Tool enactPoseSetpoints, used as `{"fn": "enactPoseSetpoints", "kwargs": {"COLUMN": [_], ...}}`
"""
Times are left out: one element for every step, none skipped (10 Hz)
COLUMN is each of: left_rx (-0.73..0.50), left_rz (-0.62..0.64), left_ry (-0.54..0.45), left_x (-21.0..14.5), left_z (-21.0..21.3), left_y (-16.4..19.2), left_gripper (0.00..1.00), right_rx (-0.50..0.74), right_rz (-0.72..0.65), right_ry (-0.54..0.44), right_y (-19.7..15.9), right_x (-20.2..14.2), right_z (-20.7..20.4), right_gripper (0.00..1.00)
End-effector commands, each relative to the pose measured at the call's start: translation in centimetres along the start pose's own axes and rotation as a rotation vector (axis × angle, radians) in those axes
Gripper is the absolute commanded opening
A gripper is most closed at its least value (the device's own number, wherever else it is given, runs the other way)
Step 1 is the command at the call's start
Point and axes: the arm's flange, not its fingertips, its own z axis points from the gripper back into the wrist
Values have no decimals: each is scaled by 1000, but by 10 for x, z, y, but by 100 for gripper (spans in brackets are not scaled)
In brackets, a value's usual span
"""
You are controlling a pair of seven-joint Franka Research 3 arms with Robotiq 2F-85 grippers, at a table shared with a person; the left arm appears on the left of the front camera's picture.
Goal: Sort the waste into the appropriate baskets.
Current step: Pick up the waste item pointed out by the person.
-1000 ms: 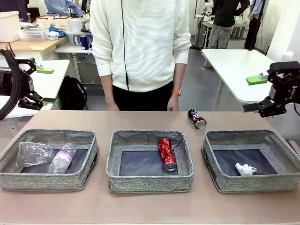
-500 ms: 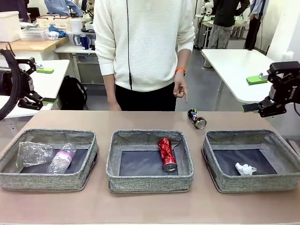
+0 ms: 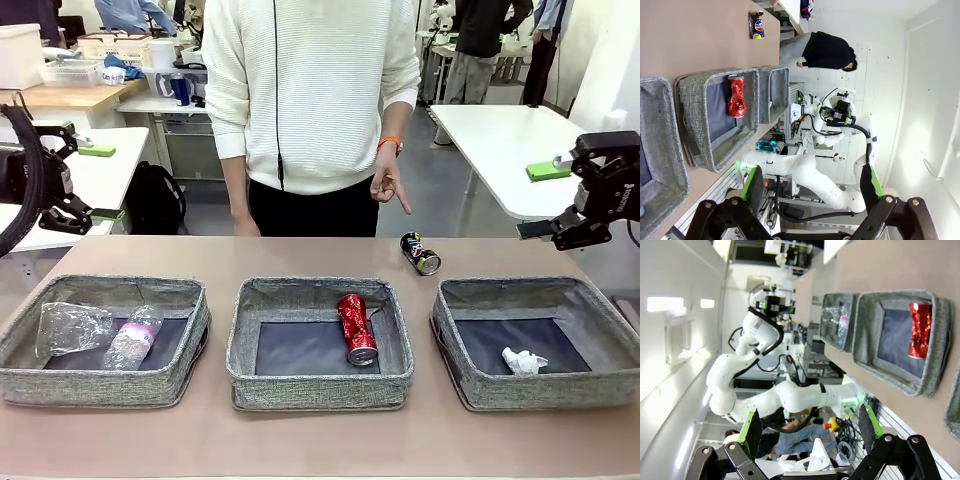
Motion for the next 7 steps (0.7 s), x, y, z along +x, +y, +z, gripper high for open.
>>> {"fn": "enactPoseSetpoints", "kwargs": {"left_rx": [-16, -16, -16, -16, -16, -16, -16], "left_rz": [2, 2, 2, 2, 2, 2, 2], "left_ry": [-20, -20, -20, -20, -20, -20, -20], "left_x": [-3, -3, -3, -3, -3, -3, -3], "left_z": [-3, -3, -3, -3, -3, -3, -3], "left_y": [0, 0, 0, 0, 0, 0, 0], "left_gripper": [100, 100, 100, 100, 100, 100, 100], "right_rx": [21, 21, 0, -288, -617, -874, -1107], "right_rz": [13, 13, 0, -4, 37, 48, 114], "right_ry": [-6, -6, 0, -24, -91, -210, -333], "right_y": [2, 2, 0, 7, 13, 14, 12], "right_x": [1, 1, 0, 17, 36, 57, 75], "right_z": [-1, -1, 0, -21, -42, -58, -72], "right_gripper": [100, 100, 100, 100, 100, 100, 100]}}
